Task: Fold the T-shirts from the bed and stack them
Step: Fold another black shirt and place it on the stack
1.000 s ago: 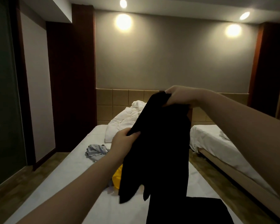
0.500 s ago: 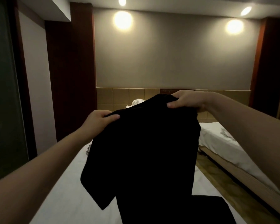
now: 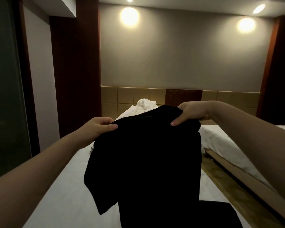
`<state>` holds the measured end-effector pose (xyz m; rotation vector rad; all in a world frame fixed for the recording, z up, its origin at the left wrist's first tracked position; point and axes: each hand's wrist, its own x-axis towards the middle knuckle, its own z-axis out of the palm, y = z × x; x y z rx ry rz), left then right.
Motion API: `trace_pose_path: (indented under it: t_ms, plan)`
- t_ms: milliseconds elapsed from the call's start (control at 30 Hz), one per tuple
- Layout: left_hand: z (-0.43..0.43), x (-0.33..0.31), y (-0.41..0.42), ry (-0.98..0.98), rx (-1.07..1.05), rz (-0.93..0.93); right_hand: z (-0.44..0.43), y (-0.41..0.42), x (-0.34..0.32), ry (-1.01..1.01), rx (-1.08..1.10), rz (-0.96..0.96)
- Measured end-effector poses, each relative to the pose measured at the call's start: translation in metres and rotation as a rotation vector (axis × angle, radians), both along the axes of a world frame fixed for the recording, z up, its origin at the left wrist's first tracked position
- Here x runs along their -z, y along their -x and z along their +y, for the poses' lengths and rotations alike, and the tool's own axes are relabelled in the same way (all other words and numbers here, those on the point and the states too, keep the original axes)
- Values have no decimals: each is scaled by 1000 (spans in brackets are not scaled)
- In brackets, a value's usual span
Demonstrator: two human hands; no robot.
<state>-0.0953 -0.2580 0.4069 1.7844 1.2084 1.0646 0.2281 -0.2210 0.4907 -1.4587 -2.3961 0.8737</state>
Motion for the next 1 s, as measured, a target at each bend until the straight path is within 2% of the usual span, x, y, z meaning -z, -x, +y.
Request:
trace_pose_path:
  t_ms: [133,233,300,400,467,533,600,667,733,800,867,1000]
  plan:
    - [15,-2,0,-26,-62,103,14,-1,1,53,-16,60]
    - [35,-2,18,141,93,21,25,-4,-1,109,-70,153]
    - [52,0,33,244,232,53,36,-6,-1,181,-140,212]
    - [77,1,37,350,304,196,59,-4,5,330,-217,172]
    - [98,3,29,292,172,407,80,3,14,331,-122,36]
    - [129,2,22,132,-112,669,103,17,23,138,4,-116]
    - [159,-5,11,-11,-385,746,132,31,21,-219,136,-175]
    - [192,-23,2,-77,-500,541,161,42,1,-609,275,-167]
    - [220,-56,-5,-128,-527,251,186,49,-33,-860,381,-119]
    - [245,-102,-8,-331,-555,188,204,53,-73,-1012,443,-34]
    - [258,-146,-8,-488,-574,198,216,55,-109,-1076,531,90]
    - [259,-188,-6,-645,-566,236,221,50,-141,-1181,682,143]
